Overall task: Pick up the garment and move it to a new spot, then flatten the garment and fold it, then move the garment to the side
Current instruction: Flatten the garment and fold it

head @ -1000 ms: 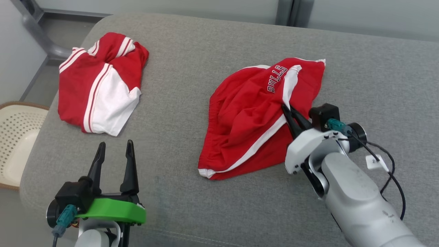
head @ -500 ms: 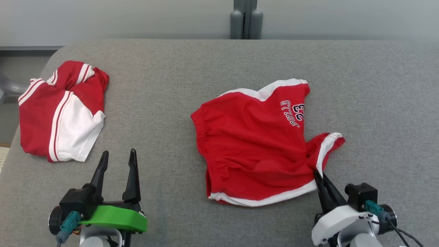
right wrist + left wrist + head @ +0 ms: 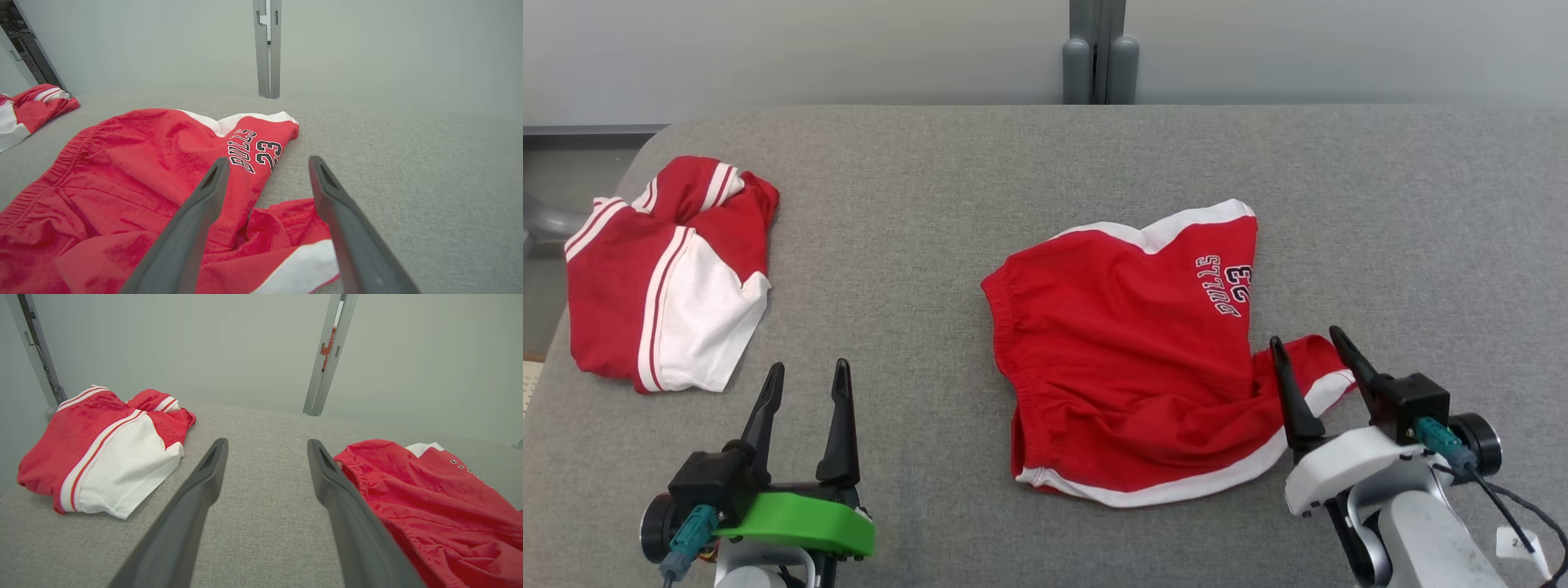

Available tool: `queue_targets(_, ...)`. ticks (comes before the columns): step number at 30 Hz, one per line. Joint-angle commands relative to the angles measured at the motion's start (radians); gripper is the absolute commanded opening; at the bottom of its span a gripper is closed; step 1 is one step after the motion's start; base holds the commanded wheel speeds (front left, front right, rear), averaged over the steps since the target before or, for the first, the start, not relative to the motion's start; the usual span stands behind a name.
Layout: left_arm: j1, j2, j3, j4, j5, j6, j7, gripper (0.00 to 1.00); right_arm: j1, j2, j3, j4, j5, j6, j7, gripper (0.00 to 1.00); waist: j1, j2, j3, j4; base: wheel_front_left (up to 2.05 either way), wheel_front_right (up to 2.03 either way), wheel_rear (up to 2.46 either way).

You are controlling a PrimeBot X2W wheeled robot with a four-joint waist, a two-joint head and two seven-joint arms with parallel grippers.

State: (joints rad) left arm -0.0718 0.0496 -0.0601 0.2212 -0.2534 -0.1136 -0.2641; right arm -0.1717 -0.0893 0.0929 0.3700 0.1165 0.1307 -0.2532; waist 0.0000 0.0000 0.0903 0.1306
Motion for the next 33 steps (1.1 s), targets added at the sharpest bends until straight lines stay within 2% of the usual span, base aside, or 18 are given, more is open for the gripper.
queue_targets(1, 0.01, 0.002, 0.004, -0.002, 0.0, 0.0, 0.0, 1.0, -0.029, -0.012, 0.004, 0.007, -0.01, 0.0, 0.013, 1.0, 0.0, 0.0, 0.001, 0.004, 0.0, 0.0, 0.0)
queue_targets(12, -0.012, 0.002, -0.013, -0.006, -0.021, 0.008, 0.0, 1.0, -0.15, -0.087, 0.089, 0.137, 0.004, 0.0, 0.208, 1.0, 0.0, 0.0, 0.027, 0.04, 0.0, 0.0, 0.0)
queue_targets(21, -0.01, 0.002, -0.024, -0.011, -0.032, 0.017, 0.0, 1.0, -0.066, -0.106, 0.065, 0.133, 0.052, 0.0, 0.292, 1.0, 0.0, 0.0, 0.033, 0.051, 0.0, 0.0, 0.0)
queue_targets(22, -0.01, 0.002, -0.024, -0.012, -0.034, 0.019, 0.0, 1.0, -0.052, -0.104, 0.062, 0.127, 0.06, 0.0, 0.303, 0.51, 0.0, 0.0, 0.035, 0.05, 0.0, 0.0, 0.0)
queue_targets(24, -0.009, 0.002, -0.025, -0.012, -0.038, 0.019, 0.0, 1.0, -0.033, -0.11, 0.063, 0.115, 0.067, 0.0, 0.317, 0.0, 0.0, 0.0, 0.038, 0.048, 0.0, 0.0, 0.0)
queue_targets(27, -0.01, 0.002, -0.023, -0.008, -0.037, 0.02, 0.0, 1.0, -0.022, -0.101, 0.05, 0.092, 0.077, 0.0, 0.307, 0.0, 0.0, 0.0, 0.039, 0.04, 0.0, 0.0, 0.0)
queue_targets(33, 0.003, 0.002, -0.01, -0.01, -0.026, 0.018, 0.0, 1.0, -0.019, -0.088, -0.001, 0.034, 0.057, 0.0, 0.202, 0.0, 0.0, 0.0, 0.033, 0.003, 0.0, 0.0, 0.0)
